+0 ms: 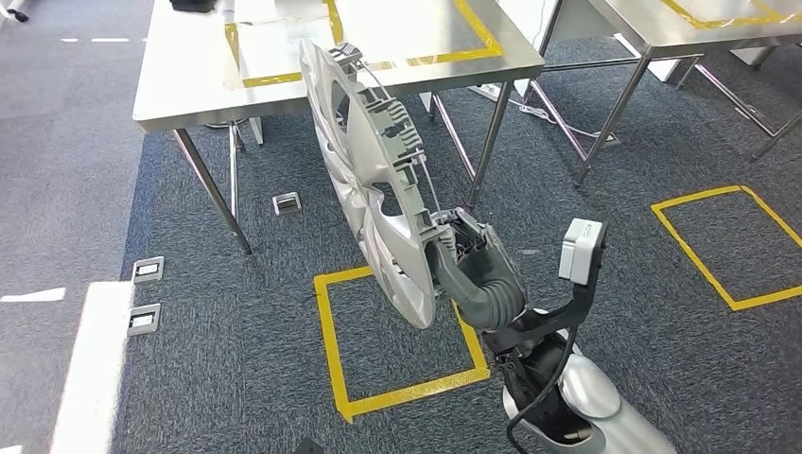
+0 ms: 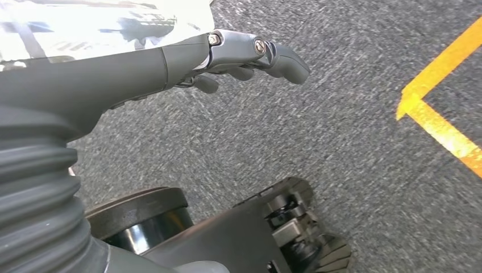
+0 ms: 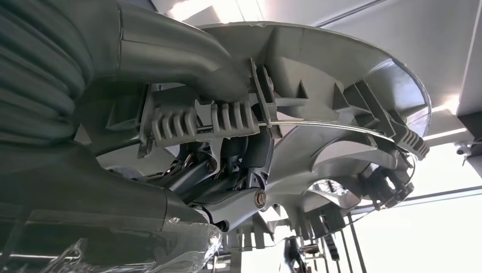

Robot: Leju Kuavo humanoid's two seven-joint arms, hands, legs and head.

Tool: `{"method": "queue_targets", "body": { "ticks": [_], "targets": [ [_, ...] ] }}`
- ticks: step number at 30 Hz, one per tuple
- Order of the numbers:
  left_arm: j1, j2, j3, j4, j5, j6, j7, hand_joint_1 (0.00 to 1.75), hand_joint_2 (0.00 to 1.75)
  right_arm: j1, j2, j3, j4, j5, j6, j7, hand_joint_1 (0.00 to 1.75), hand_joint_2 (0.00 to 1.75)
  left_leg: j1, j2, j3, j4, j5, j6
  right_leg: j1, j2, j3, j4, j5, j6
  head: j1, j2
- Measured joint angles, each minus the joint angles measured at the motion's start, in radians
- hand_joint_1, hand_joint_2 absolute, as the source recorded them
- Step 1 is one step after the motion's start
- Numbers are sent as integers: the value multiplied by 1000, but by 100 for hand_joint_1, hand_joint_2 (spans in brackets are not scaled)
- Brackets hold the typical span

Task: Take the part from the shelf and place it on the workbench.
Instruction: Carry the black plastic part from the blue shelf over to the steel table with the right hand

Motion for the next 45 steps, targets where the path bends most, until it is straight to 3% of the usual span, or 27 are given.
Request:
{"method": "queue_targets", "body": {
  "ticks": [2, 3, 4, 5, 7, 8, 10, 14, 16, 18, 19, 20, 23, 24, 25, 29, 31, 33, 34, 35, 36, 37, 38, 40, 43, 45],
  "targets": [
    [-2, 0, 0, 0, 0, -2, 0, 0, 175, -4, 0, 3, 2, 0, 0, 0, 175, 175, 3, 0, 7, -2, -4, 1, -3, 0, -67, 122, -49, 5, 2, 0],
    [-2, 0, -1, 0, 0, -3, 1, 0, 175, -5, 0, 5, 3, 0, 0, 0, 175, 175, 3, 0, 10, -1, -7, 1, -5, 0, -99, 174, -61, 7, 2, 0],
    [-2, 0, -1, 0, -1, -5, 1, 0, 175, -5, 0, 7, 5, 0, 0, 0, 175, 175, 5, -1, 13, 0, -11, -1, -6, -1, -117, 197, -55, 8, 2, 0],
    [-1, 0, -1, 0, -1, -6, 1, 0, 175, -5, 0, 8, 6, 0, 0, 0, 175, 175, 7, -2, 19, 1, -17, -4, -8, -1, -116, 181, -28, 9, 2, 0],
    [-1, 0, -1, 0, -1, -9, 1, 0, 175, -6, 0, 9, 6, 0, 0, 0, 175, 175, 12, -5, 33, 5, -32, -14, -10, 0, -71, 70, 47, 11, 3, 0],
    [-2, 0, -1, 0, -2, -9, 1, 0, 175, -7, 0, 11, 7, 0, 0, 0, 175, 175, 12, -6, 37, 8, -40, -21, -10, 2, -46, 15, 70, 10, 4, 0],
    [-4, 0, -2, 0, -2, -10, -1, 0, 175, -9, 1, 13, 8, 0, -1, 0, 175, 175, 12, -7, 38, 10, -51, -35, -6, 4, -21, -38, 71, -3, 4, 0],
    [-4, 0, -4, 0, -2, -10, -5, 0, 175, -10, 2, 15, 9, 0, -2, -1, 175, 175, 12, 0, 37, 25, -72, -55, -5, 1, -6, -47, 50, -36, -3, 0],
    [-4, 0, -5, 0, -2, -9, -5, 0, 175, -11, 2, 16, 9, 0, -3, -1, 175, 175, 11, 9, -13, 125, -109, -59, -4, -3, 10, -50, 39, -47, -8, 0],
    [-3, 0, -5, 0, -2, -10, -6, 0, 175, -11, 2, 17, 10, 0, -3, -1, 175, 175, 11, 12, -98, 256, -138, -58, 1, -5, 25, -50, 25, -53, -12, 0],
    [-1, 0, -6, 0, -2, -10, -6, 0, 175, -11, 2, 17, 11, 0, -3, -1, 175, 175, 11, 12, -129, 289, -131, -57, 3, -5, 35, -50, 17, -54, -12, 0],
    [0, 0, -6, 0, -2, -10, -5, 0, 175, -11, 2, 19, 11, 0, -3, -1, 175, 175, 10, 12, -141, 283, -103, -53, 5, -4, 47, -50, 7, -55, -13, 0],
    [1, 0, -6, 0, -2, -10, -6, 0, 175, -12, 2, 21, 11, 0, -3, -2, 175, 175, 0, 14, -101, 132, 30, -31, 10, -4, 92, -52, -25, -50, -12, 0],
    [1, 0, -6, 0, -2, -10, -6, 0, 175, -12, 2, 21, 11, 0, -3, -2, 175, 175, -6, 15, -84, 92, 49, -23, 10, -4, 101, -55, -32, -45, -12, 0],
    [1, 0, -6, 0, -2, -10, -6, 0, 175, -12, 2, 21, 12, 0, -3, -2, 175, 175, -11, 16, -74, 72, 50, -17, 9, -4, 105, -59, -36, -40, -12, 0],
    [0, 1, -6, 0, -1, -10, -6, 0, 175, -14, 3, 21, 11, 0, -4, -4, 175, 175, -9, 16, -35, 13, 24, 0, 7, -5, 96, -40, -31, -19, -13, 0],
    [0, 0, -6, 0, -1, -11, -8, 0, 175, -15, 3, 21, 12, 0, -4, -4, 175, 175, -1, 14, -17, 0, 15, 3, 6, -3, 39, 47, -50, -10, -9, 0],
    [1, -1, -6, 0, 0, -11, -8, 0, 175, -14, 3, 24, 12, -3, -4, -5, 175, 175, 1, 13, -4, -1, 2, 3, 3, -2, -50, 159, -82, -2, -6, 0],
    [1, 0, -6, 0, 0, -11, -8, 0, 175, -13, 3, 25, 13, -5, -4, -5, 175, 175, 1, 13, 6, 0, -7, 2, 1, -2, -85, 190, -87, 1, -6, 0],
    [2, 0, -6, 0, 0, -11, -8, 0, 175, -13, 3, 27, 14, -8, -4, -5, 175, 175, 2, 12, 18, 0, -17, 1, -1, -3, -104, 189, -75, 4, -6, 0],
    [2, -1, -6, 0, 0, -11, -8, 0, 175, -12, 3, 28, 15, -9, -5, -4, 175, 175, 2, 11, 33, 1, -28, -1, -2, -3, -106, 157, -45, 5, -6, 0],
    [2, -1, -6, 0, 0, -11, -8, 0, 175, -12, 3, 29, 16, -9, -6, -4, 175, 175, 3, 10, 48, 2, -40, -4, -2, -3, -94, 99, 4, 5, -6, 0],
    [2, -2, -6, 0, 0, -11, -8, 0, 175, -12, 3, 30, 17, -9, -6, -5, 175, 175, 4, 9, 63, 3, -53, -9, -2, -3, -79, 40, 50, 2, -5, 0],
    [1, -2, -6, 0, 0, -11, -8, 0, 175, -14, 3, 31, 19, -10, -7, -6, 175, 175, 4, 8, 78, 6, -73, -22, 3, -2, -61, -34, 100, -12, -5, 0],
    [-1, -4, -6, 0, 1, -12, -8, 0, 175, -16, 5, 30, 20, -13, -10, -10, 175, 175, 4, 10, 86, 9, -84, -39, 6, -4, -52, -43, 95, -38, -6, 0],
    [-3, -5, -6, 0, 0, -12, -8, 0, 175, -17, 7, 30, 21, -13, -13, -12, 175, 175, 5, 12, 68, 54, -88, -46, 2, -5, -34, -53, 86, -50, -9, 0]
  ]
}}
